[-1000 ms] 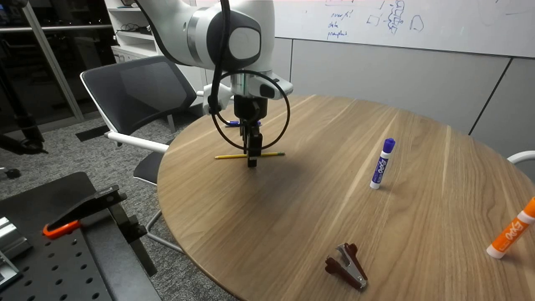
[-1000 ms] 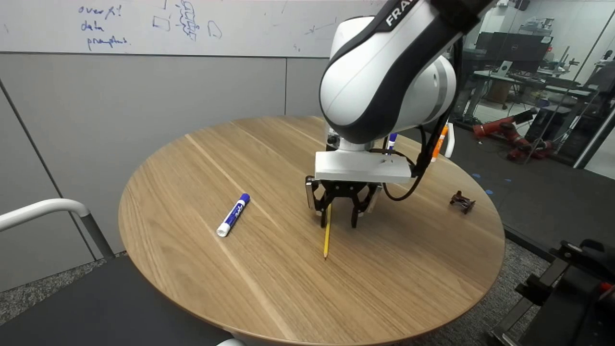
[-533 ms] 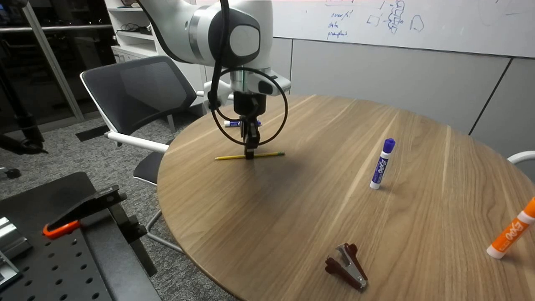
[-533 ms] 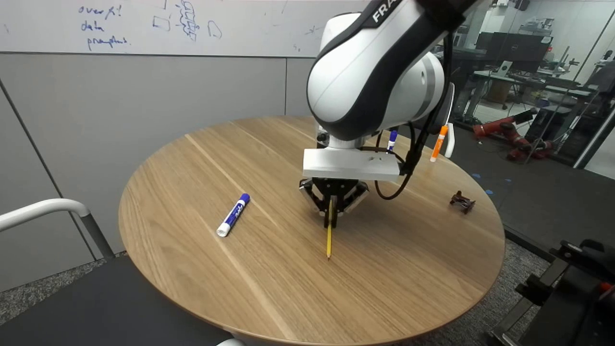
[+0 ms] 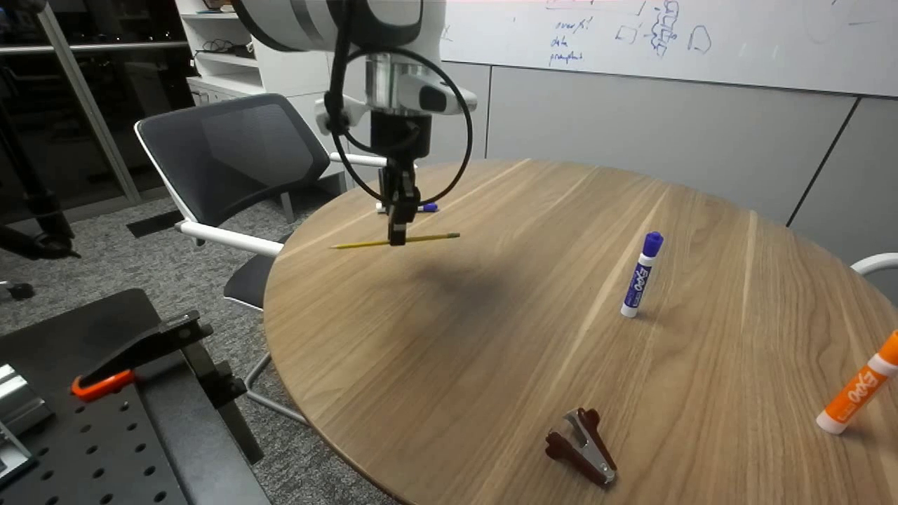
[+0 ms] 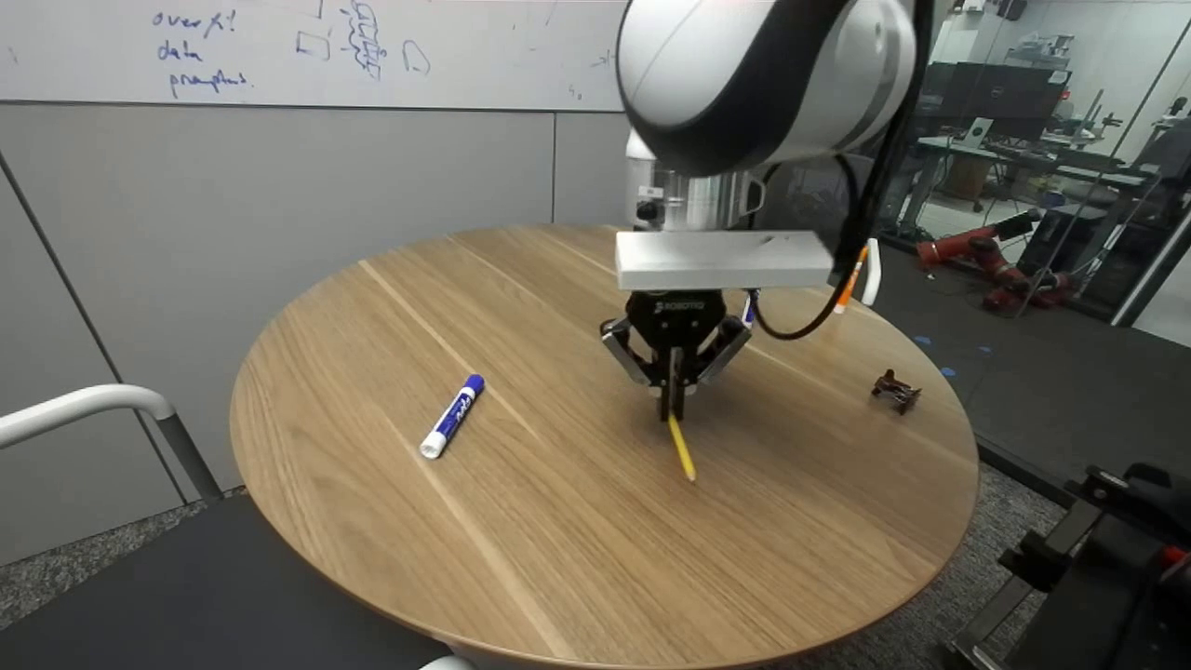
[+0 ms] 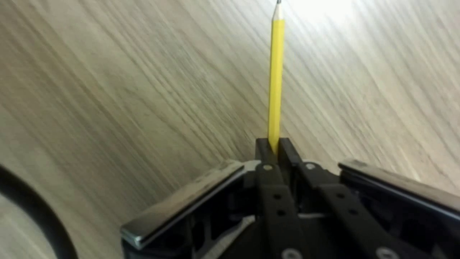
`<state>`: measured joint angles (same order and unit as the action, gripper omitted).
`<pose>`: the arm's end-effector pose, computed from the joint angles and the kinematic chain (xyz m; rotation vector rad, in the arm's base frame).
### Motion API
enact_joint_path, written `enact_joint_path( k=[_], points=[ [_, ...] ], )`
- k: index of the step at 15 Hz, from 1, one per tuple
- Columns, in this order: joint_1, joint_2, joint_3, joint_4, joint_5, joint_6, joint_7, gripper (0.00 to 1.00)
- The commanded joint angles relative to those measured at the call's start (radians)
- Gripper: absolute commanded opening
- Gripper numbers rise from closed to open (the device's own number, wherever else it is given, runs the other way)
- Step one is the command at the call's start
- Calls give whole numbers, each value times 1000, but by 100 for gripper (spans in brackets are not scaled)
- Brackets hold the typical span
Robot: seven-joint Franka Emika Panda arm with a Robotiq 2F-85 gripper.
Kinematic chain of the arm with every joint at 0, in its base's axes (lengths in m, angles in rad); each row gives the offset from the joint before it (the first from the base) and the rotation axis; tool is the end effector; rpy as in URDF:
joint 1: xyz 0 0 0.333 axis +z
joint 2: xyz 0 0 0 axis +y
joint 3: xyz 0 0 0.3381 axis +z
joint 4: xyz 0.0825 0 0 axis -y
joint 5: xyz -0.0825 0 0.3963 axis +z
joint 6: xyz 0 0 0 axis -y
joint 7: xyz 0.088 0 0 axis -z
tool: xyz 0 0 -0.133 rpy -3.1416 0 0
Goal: Move the pencil forward
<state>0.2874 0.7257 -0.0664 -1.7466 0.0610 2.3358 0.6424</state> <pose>0.6489 0.1502 0.1287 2.9977 -0.6907 -0.1853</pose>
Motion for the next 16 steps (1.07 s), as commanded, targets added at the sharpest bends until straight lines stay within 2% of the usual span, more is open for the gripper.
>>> enact_joint_path(
  k=[1, 3, 5, 8, 11, 16],
  points=[
    [-7, -223, 6, -247, -83, -76, -110, 2],
    [-13, -314, -5, -361, -131, -64, -120, 2],
    [-23, -394, -21, -479, -179, -13, -98, 2],
    [-74, -496, -49, -635, -245, 99, -89, 2],
    [-135, -486, -71, -647, -277, 173, -88, 2],
    [-188, -330, -82, -524, -257, 207, -81, 2]
  ],
)
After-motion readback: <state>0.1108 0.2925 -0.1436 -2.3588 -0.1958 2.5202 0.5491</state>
